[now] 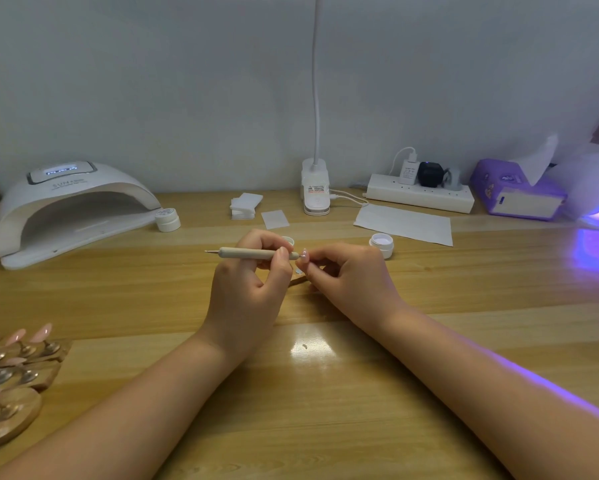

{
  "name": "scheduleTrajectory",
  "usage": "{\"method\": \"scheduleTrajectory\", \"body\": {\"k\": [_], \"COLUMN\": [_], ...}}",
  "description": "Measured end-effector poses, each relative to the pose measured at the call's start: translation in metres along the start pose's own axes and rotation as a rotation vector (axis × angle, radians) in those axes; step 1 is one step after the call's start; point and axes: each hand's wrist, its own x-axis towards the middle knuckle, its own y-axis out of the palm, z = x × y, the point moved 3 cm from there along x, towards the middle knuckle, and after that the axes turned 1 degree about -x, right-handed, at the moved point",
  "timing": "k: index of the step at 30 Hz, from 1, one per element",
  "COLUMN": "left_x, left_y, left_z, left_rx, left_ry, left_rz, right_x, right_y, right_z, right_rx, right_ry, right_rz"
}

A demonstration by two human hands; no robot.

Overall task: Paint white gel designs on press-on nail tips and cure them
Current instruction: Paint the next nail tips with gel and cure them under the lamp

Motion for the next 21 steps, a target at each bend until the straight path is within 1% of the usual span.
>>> {"method": "scheduleTrajectory", "body": {"k": [5, 11, 16, 21], "left_x": [0.0, 0.0, 0.0, 0.0], "left_y": [-0.004, -0.005, -0.004, -0.003], "left_z": [-0.006, -0.013, -0.011, -0.006], "left_rx": [-0.097, -0.147, -0.131, -0.036], "left_ry": [0.031, 0.079, 0.077, 0.054], "left_rz": [-0.039, -0.057, -0.06, -0.027], "right_x": [0.001, 0.001, 0.001, 0.001], "right_y": [0.0, 0.0, -0.001, -0.001], "right_z": [-0.001, -0.002, -0.001, -0.001], "right_rx": [0.005, 0.019, 0.022, 0.015], "right_ry": [0.01, 0.039, 0.044, 0.041], "right_rz": [-0.001, -0.008, -0.01, -0.001]}}
